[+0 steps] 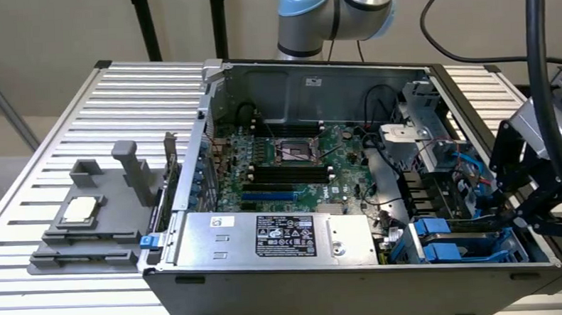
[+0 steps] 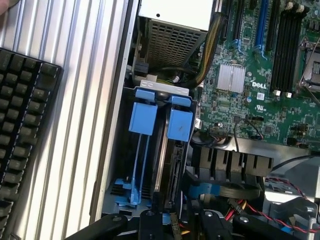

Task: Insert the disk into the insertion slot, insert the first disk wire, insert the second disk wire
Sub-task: 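Insert the first disk wire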

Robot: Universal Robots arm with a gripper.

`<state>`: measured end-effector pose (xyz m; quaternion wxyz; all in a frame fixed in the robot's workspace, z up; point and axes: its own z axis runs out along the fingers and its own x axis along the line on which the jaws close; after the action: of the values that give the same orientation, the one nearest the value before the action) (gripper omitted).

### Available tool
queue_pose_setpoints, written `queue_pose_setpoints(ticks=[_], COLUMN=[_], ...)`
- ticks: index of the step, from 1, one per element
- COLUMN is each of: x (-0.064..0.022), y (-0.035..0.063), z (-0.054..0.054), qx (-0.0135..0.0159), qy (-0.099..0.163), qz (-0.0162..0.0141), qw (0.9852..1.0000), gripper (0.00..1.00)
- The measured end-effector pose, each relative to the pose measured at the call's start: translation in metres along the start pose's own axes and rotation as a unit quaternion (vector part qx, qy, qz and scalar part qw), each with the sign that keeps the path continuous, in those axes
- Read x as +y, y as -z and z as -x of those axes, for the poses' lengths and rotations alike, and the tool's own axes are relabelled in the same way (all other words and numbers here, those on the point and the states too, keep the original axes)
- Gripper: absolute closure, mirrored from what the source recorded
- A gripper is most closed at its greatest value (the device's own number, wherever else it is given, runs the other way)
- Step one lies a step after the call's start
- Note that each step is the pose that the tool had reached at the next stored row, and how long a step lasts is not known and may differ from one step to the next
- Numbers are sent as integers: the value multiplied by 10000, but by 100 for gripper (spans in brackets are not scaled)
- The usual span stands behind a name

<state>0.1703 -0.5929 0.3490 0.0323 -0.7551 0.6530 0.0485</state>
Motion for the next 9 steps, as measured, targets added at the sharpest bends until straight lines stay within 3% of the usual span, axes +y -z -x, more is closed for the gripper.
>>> queue_pose_setpoints(ticks=[6,9], x=[-38,-53], y=[-33,-42], z=[-10,-13], qx=[-61,-126], qy=[74,106], qz=[6,3], qw=[10000,9999], gripper=[67,67])
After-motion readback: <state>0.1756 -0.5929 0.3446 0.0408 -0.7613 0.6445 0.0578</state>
